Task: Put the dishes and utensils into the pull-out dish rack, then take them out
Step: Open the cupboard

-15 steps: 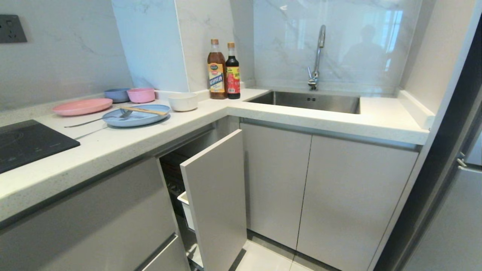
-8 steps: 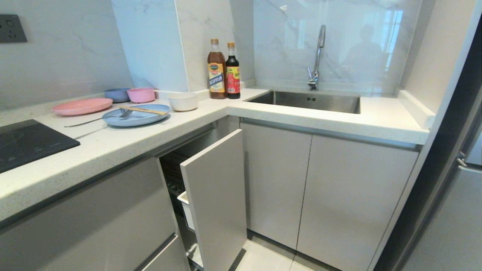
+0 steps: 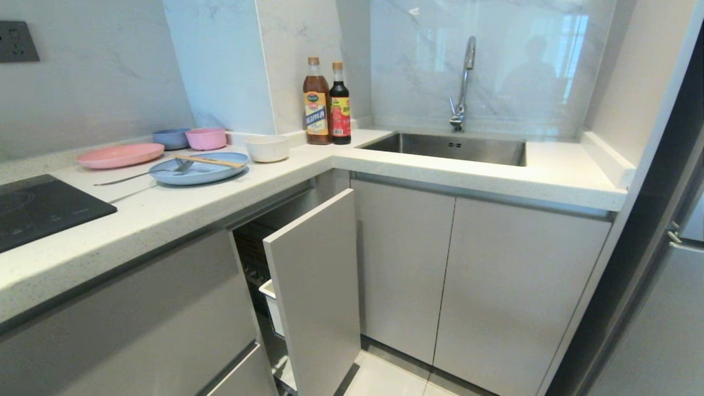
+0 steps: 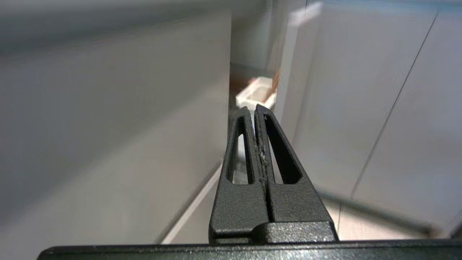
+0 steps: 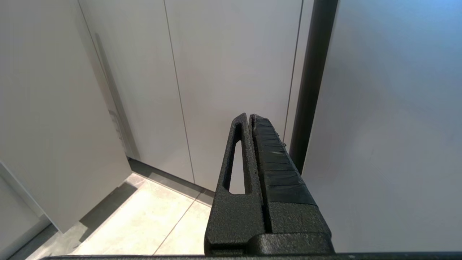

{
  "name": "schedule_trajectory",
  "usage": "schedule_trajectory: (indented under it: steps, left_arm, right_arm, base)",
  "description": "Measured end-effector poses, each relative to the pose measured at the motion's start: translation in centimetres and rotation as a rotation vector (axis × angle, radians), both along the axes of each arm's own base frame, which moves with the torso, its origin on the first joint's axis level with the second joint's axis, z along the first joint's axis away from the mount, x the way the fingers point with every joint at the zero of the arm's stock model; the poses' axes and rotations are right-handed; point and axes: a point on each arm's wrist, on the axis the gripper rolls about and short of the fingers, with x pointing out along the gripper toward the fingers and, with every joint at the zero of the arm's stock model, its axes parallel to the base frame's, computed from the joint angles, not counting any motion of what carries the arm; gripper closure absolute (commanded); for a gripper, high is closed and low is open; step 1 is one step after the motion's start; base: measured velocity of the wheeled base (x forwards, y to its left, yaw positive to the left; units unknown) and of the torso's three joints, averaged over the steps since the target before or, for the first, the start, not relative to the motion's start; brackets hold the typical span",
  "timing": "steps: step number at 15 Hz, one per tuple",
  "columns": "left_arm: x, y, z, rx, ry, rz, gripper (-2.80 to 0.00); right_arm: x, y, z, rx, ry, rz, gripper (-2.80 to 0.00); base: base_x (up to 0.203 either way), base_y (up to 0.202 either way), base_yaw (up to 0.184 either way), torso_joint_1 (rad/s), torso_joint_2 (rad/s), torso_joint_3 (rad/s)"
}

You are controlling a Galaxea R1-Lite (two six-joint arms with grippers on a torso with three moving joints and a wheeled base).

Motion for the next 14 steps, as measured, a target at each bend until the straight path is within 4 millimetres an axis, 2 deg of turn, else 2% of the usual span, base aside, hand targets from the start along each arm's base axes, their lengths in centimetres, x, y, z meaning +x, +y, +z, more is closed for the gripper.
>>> schedule_trajectory:
  steps: [2, 4, 6, 8, 11, 12, 14]
  left_arm:
    - [-0.9, 0.0, 2.6, 0.000, -0.066, 0.013, 0.00]
    - [-2.4, 0.1, 7.0, -0.002, -0.159, 0.036, 0.00]
    - [-3.4, 0.1, 12.2, -0.006, -0.233, 0.053, 0.00]
    - [-3.1, 0.3, 17.6, -0.016, -0.279, 0.076, 0.00]
    - [0.4, 0.4, 24.1, -0.037, -0.303, 0.115, 0.00]
    - [2.4, 0.4, 25.7, -0.041, -0.312, 0.127, 0.00]
    - [6.5, 0.3, 27.9, -0.048, -0.322, 0.146, 0.00]
  right_arm:
    - [0.0, 0.0, 0.0, 0.000, 0.000, 0.000, 0.00]
    - [0.0, 0.0, 0.0, 0.000, 0.000, 0.000, 0.00]
    - [0.0, 0.0, 0.0, 0.000, 0.000, 0.000, 0.00]
    - [0.0, 0.0, 0.0, 0.000, 0.000, 0.000, 0.00]
    - [0.0, 0.0, 0.0, 0.000, 0.000, 0.000, 0.00]
    - [0.0, 0.0, 0.0, 0.000, 0.000, 0.000, 0.00]
    - [0.0, 0.0, 0.0, 0.000, 0.000, 0.000, 0.00]
  base:
    - [0.000, 0.000, 0.000, 0.000, 0.00, 0.000]
    - [0.000, 0.000, 0.000, 0.000, 0.00, 0.000]
    - [0.000, 0.000, 0.000, 0.000, 0.00, 0.000]
    - [0.000, 0.000, 0.000, 0.000, 0.00, 0.000]
    - [0.000, 0.000, 0.000, 0.000, 0.00, 0.000]
    - [0.000, 0.000, 0.000, 0.000, 0.00, 0.000]
    - [0.000, 0.000, 0.000, 0.000, 0.00, 0.000]
